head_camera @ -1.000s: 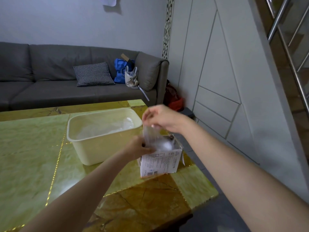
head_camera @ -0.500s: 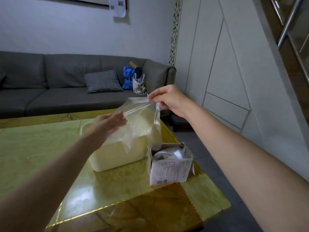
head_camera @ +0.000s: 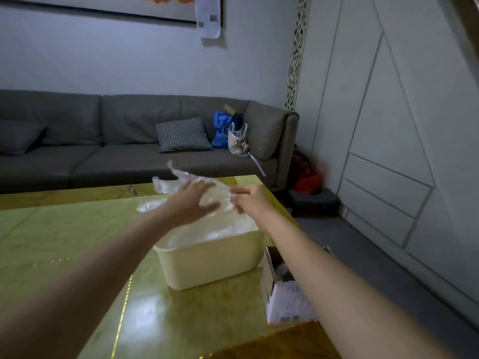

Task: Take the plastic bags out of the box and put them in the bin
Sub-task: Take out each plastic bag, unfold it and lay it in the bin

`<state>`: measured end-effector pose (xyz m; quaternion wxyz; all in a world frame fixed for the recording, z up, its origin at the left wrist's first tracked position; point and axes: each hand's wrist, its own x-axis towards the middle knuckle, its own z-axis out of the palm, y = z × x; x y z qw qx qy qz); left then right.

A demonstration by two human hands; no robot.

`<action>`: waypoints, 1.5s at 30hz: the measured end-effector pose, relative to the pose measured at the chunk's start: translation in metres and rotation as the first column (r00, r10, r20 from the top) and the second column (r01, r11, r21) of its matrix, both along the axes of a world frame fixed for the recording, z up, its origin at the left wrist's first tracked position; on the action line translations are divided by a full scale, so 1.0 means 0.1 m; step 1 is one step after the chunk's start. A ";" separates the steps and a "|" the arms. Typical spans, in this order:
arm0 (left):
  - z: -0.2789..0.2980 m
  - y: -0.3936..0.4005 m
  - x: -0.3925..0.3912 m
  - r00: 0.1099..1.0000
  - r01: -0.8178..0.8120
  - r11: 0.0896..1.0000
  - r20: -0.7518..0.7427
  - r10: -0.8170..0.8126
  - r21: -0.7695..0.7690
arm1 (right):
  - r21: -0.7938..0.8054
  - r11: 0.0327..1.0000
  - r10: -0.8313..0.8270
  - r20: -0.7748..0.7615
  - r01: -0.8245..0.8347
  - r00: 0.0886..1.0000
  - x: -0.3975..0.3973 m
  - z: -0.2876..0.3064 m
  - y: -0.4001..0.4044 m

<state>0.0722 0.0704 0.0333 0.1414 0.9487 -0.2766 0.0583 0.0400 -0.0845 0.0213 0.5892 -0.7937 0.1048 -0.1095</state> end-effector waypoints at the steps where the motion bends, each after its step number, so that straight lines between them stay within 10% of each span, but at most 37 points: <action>1: -0.10 -0.03 0.04 0.994 -0.022 0.984 -0.102 0.041 0.176 | -0.086 0.996 0.014 -0.039 -0.017 0.999 0.03 -0.04 -0.02; 4: -0.30 -0.09 0.07 0.959 -0.063 0.894 -0.221 0.177 0.443 | -0.398 0.910 0.069 -0.135 -0.118 0.988 0.10 -0.10 -0.10; 12: -0.41 -0.18 0.27 0.860 0.140 0.845 -0.486 0.154 0.516 | -0.873 0.387 0.134 -0.264 -0.296 0.955 0.23 -0.10 -0.09; 19: -0.58 -0.11 0.47 0.618 -0.002 0.973 -0.765 0.182 0.229 | -0.722 0.233 0.108 -0.646 -0.651 0.755 0.48 -0.30 0.08; 25: -0.44 0.00 0.40 0.830 0.050 0.961 -0.547 0.111 0.271 | -0.738 0.296 0.104 -0.606 -0.606 0.789 0.37 -0.18 -0.02; 31: 0.07 -0.14 -0.06 0.886 -0.010 0.939 -0.439 -0.151 -0.343 | -0.734 0.518 0.215 -0.385 -0.439 0.898 -0.08 0.33 -0.24; 35: 0.13 -0.49 -0.40 0.911 0.101 0.919 -0.336 -0.240 -0.381 | -0.699 0.562 0.161 -0.432 -0.442 0.887 -0.48 0.50 -0.52; 45: -0.47 -1.11 -0.97 0.918 0.391 0.894 -0.154 -0.364 0.217 | -0.736 0.508 -0.047 -0.542 -0.447 0.839 -1.25 -0.02 -0.74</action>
